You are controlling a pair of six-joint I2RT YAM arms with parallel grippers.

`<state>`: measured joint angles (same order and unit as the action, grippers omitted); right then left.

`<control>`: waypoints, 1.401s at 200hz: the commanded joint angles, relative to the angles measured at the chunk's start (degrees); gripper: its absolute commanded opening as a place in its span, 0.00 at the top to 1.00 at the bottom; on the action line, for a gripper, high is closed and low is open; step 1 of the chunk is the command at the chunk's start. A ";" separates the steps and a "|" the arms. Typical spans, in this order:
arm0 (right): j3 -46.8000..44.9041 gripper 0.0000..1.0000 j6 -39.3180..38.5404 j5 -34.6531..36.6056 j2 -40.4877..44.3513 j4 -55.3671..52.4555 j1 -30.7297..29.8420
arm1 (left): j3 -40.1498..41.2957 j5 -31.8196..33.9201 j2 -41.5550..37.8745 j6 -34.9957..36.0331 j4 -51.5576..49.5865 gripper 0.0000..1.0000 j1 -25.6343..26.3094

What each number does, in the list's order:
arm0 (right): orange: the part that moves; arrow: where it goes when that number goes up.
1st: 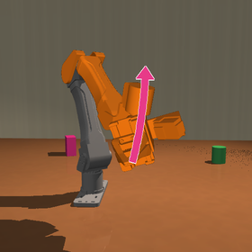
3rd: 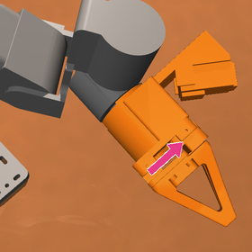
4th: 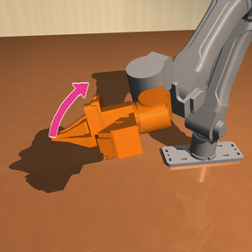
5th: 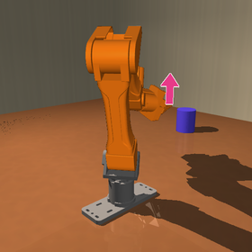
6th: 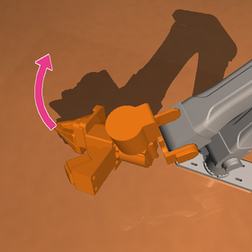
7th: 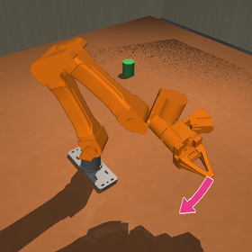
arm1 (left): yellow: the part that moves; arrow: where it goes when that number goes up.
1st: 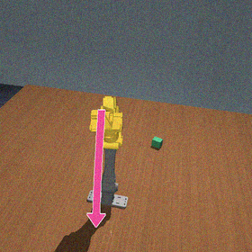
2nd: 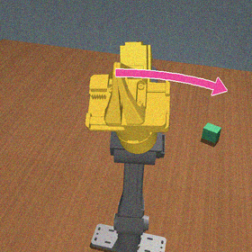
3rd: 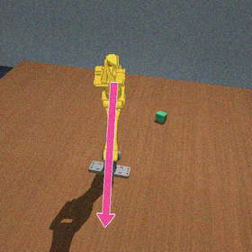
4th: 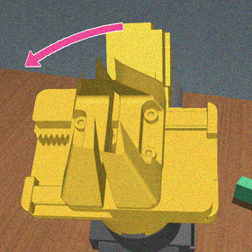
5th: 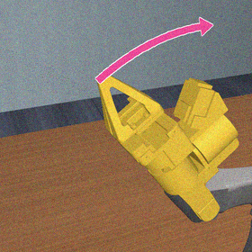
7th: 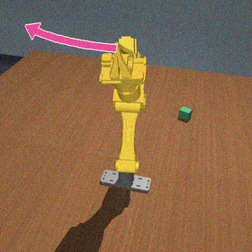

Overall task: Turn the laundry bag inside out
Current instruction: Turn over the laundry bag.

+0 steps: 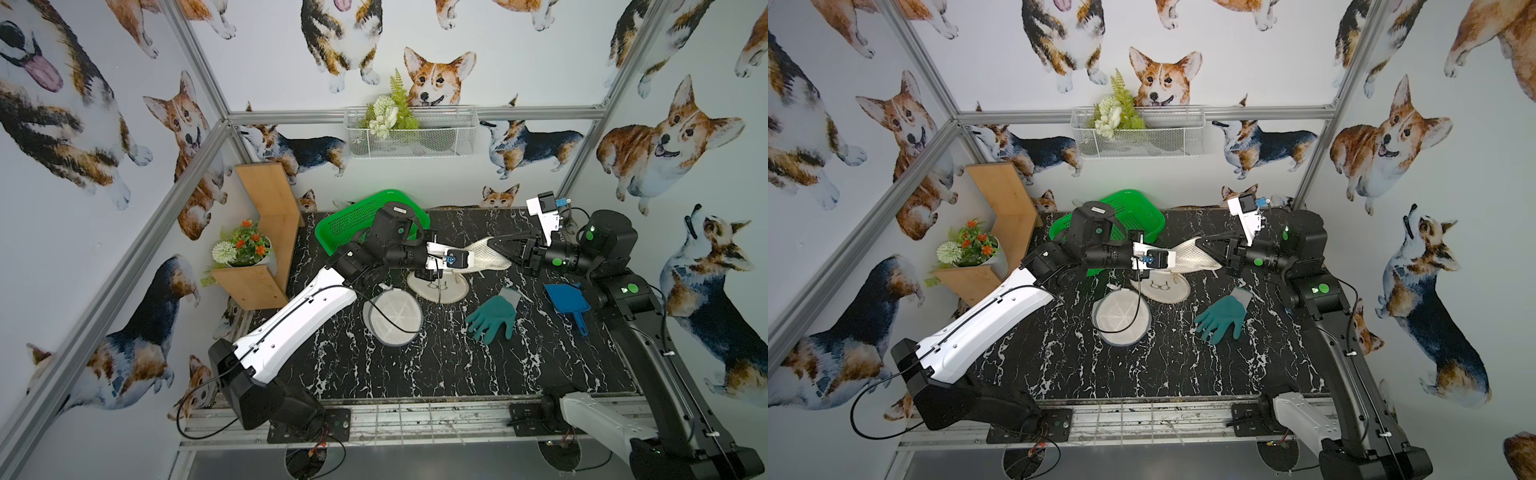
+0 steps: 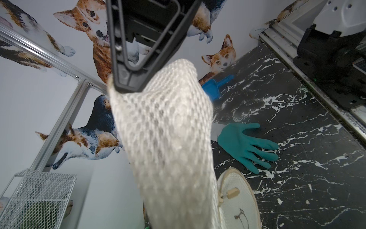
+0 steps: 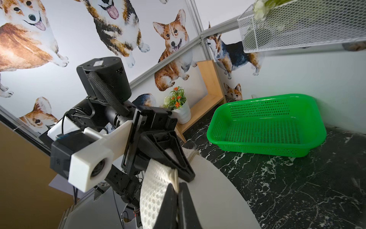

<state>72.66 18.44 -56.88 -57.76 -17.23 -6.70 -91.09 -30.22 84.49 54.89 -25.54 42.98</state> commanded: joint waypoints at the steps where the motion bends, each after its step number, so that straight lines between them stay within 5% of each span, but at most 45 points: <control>1: 3.38 1.00 -2.60 7.91 -1.29 -0.31 0.02 | 0.57 1.19 -0.44 1.67 -5.67 1.00 0.69; 81: 3.66 1.00 -6.41 20.88 -11.07 -9.52 -1.04 | 2.86 -1.82 -3.74 -1.38 -0.72 1.00 2.35; 135: -4.71 1.00 -11.41 22.06 -12.32 -10.67 -6.23 | 9.44 -2.91 -6.96 -14.81 17.60 1.00 2.32; 150: -6.04 0.92 -9.91 21.76 -11.47 -9.20 -6.14 | 10.91 -2.13 -7.10 -19.00 20.67 1.00 2.09; 185: 1.32 0.50 -3.51 26.62 -8.80 -9.19 -2.10 | 12.73 0.09 -6.26 -27.89 18.71 1.00 -0.14; 228: 8.70 0.33 0.04 27.13 -4.17 -11.93 3.10 | 19.58 3.03 -8.44 -41.94 25.89 1.00 -1.23; 259: 1.21 0.36 4.01 19.89 1.05 -7.65 3.10 | 22.06 3.33 -8.21 -50.51 32.73 1.00 -1.33; 280: -2.78 0.52 6.76 16.23 3.10 -6.76 3.09 | 21.97 3.49 -7.37 -53.42 34.76 1.00 -1.40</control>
<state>72.97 20.75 -35.03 -56.16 -25.98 -3.66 -69.01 -26.81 76.47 8.86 1.67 41.69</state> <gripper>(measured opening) 0.529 0.093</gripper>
